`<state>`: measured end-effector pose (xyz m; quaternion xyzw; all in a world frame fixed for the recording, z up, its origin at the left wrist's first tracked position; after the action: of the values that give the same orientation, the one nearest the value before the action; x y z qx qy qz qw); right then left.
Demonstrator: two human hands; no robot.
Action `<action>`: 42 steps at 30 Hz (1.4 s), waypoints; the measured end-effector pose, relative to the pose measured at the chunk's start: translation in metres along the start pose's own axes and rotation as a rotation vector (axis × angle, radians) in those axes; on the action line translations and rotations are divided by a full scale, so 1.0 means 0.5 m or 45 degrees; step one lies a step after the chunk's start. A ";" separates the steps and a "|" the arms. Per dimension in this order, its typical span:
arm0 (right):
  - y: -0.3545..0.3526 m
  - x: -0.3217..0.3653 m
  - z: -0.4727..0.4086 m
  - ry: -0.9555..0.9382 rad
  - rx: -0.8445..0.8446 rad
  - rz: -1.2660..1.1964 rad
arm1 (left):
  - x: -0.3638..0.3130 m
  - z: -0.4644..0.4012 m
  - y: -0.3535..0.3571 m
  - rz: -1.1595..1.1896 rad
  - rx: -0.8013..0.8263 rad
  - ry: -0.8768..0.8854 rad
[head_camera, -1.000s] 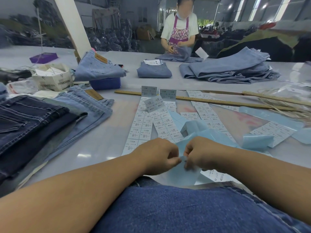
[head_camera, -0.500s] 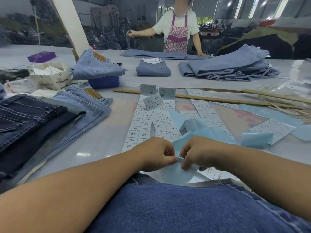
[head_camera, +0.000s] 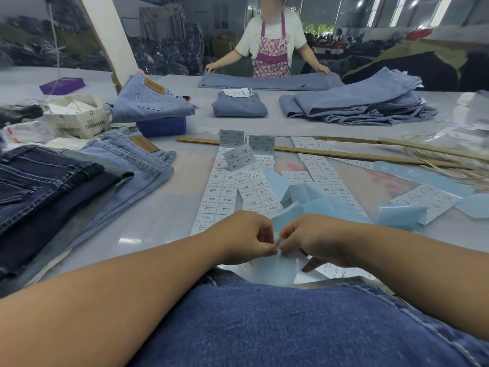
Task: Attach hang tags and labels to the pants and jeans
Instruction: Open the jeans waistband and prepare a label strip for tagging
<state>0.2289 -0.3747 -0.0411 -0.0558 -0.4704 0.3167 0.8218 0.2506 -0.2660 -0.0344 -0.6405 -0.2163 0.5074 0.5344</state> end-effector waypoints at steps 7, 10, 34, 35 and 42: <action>-0.003 -0.005 -0.008 -0.001 0.010 0.044 | 0.008 -0.001 0.003 0.094 0.097 -0.007; 0.000 -0.003 -0.008 -0.014 0.030 0.126 | 0.018 0.003 0.003 0.160 0.145 -0.022; -0.001 -0.013 0.007 0.132 0.056 0.799 | 0.126 0.014 -0.145 0.167 -0.372 -0.283; -0.001 -0.008 0.009 0.126 0.050 0.799 | 0.118 0.013 -0.144 0.198 -0.361 -0.272; -0.038 0.061 0.072 -0.011 -0.038 0.775 | 0.004 0.034 -0.185 0.022 -0.438 -0.136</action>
<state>0.2197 -0.3798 0.0085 -0.2051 -0.4403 0.5417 0.6861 0.2612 -0.2254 0.0499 -0.6964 -0.3225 0.5008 0.4003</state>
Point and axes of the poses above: each hand's wrist, its own z-axis away from the middle knuckle, its own y-axis out of the palm, x = y × z, the point moved 9 cm from there along -z, towards the middle knuckle, and after that the axes turned 10 degrees about -z, right-handed, at the moved point
